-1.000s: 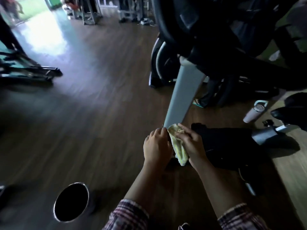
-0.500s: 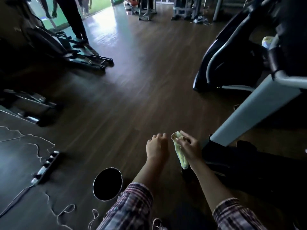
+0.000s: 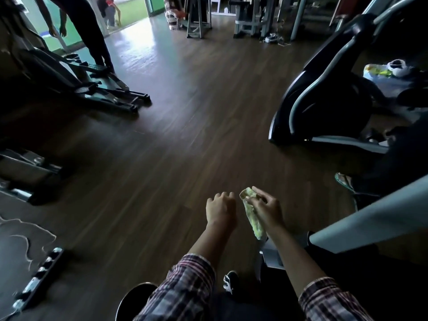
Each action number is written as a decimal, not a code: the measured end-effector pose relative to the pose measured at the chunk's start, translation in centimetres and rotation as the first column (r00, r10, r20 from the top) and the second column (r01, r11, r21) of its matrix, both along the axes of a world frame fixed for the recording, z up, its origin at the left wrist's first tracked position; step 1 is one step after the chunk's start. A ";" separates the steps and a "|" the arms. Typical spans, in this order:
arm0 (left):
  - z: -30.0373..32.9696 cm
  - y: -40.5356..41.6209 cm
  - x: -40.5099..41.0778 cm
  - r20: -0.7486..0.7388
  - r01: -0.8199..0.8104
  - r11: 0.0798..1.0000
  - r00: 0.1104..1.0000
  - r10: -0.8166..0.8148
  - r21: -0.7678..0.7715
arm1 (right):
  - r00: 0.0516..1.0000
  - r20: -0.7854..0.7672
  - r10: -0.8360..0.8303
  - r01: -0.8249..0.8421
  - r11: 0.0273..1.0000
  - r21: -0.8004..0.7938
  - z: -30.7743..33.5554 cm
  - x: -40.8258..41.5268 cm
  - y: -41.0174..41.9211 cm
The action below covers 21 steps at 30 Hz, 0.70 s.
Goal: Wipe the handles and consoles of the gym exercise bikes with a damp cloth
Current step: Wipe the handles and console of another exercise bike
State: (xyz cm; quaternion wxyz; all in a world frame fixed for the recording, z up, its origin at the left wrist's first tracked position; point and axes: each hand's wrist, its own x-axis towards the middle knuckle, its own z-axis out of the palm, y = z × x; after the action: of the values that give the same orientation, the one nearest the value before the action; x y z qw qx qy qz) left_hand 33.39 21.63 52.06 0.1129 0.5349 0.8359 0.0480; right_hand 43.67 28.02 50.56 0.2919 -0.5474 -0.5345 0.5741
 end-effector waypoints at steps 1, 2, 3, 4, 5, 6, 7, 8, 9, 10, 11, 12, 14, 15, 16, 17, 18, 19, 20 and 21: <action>0.1 1.6 -0.8 -0.003 0.015 1.000 1.000 -0.015 -0.005 | 1.000 -0.002 -0.011 0.011 1.000 -0.003 0.1 -0.8 1.4; 0.2 3.2 -1.5 -0.006 0.032 0.999 0.999 -0.032 -0.006 | 1.000 0.001 -0.020 0.020 1.000 -0.002 0.3 -1.4 2.8; 0.3 4.7 -2.1 -0.007 0.047 0.999 0.999 -0.047 -0.005 | 1.000 0.001 -0.026 0.026 1.000 -0.002 0.4 -1.9 4.1; 0.4 6.2 -2.7 -0.005 0.060 0.998 0.998 -0.060 0.003 | 1.000 0.006 -0.028 0.028 1.000 0.002 0.5 -2.3 5.5; 0.5 7.6 -3.2 -0.003 0.072 0.997 0.997 -0.072 0.014 | 1.000 0.009 -0.029 0.029 1.000 0.008 0.7 -2.7 6.8; 0.6 9.0 -3.6 -0.001 0.085 0.996 0.996 -0.085 0.019 | 0.999 0.016 -0.043 0.042 0.999 0.016 0.8 -2.9 8.0; 0.7 10.3 -3.9 0.005 0.098 0.995 0.995 -0.098 0.020 | 0.997 0.024 -0.070 0.069 0.997 0.018 0.8 -3.1 9.2; 0.8 11.6 -4.2 0.014 0.112 0.993 0.994 -0.112 0.024 | 0.994 0.035 -0.100 0.099 0.995 0.023 0.9 -3.2 10.1; 0.9 12.9 -4.5 0.021 0.130 0.991 0.991 -0.130 0.031 | 0.991 0.045 -0.125 0.124 0.992 0.024 0.9 -3.2 11.0; 0.9 14.2 -4.6 0.025 0.154 0.988 0.988 -0.154 0.035 | 0.988 0.054 -0.145 0.144 0.989 0.023 0.9 -3.1 11.8; 1.0 15.5 -4.8 0.024 0.185 0.982 0.982 -0.186 0.034 | 0.984 0.057 -0.171 0.170 0.985 0.020 1.0 -3.1 12.7; 1.0 16.8 -5.0 0.020 0.221 0.975 0.975 -0.221 0.033 | 0.978 0.064 -0.198 0.197 0.980 0.021 1.2 -3.1 13.6; 0.9 19.5 -5.4 0.008 0.295 0.955 0.955 -0.295 0.034 | 0.963 0.073 -0.260 0.259 0.966 0.025 1.4 -3.1 15.3; 0.8 20.9 -5.7 0.000 0.332 0.942 0.943 -0.333 0.037 | 0.952 0.071 -0.298 0.297 0.955 0.022 1.5 -3.2 16.2; 0.7 22.2 -5.9 -0.007 0.373 0.927 0.928 -0.373 0.038 | 0.939 0.064 -0.338 0.337 0.941 0.021 1.5 -3.3 17.1; 0.6 23.6 -6.2 -0.012 0.414 0.909 0.910 -0.414 0.038 | 0.924 0.047 -0.380 0.379 0.925 0.022 1.4 -3.6 18.0; 0.6 25.0 -6.5 -0.017 0.456 0.889 0.890 -0.455 0.037 | 0.907 0.036 -0.419 0.418 0.908 0.022 1.3 -4.0 18.9; 0.5 26.3 -6.7 -0.022 0.498 0.867 0.867 -0.497 0.034 | 0.890 0.026 -0.455 0.455 0.890 0.025 1.3 -4.4 19.7; 0.5 27.6 -7.0 -0.024 0.539 0.842 0.842 -0.539 0.029 | 0.868 0.015 -0.497 0.497 0.868 0.026 1.1 -4.8 20.5; 0.6 29.0 -7.4 -0.018 0.579 0.815 0.815 -0.579 0.023 | 0.838 0.003 -0.546 0.546 0.837 0.021 1.2 -5.3 21.2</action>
State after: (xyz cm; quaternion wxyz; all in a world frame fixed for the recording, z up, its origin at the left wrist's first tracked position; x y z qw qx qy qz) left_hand 26.00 50.62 52.64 0.1105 0.7654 0.6336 0.0203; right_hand 38.37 49.20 51.78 0.4464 -0.6766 -0.3632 0.4594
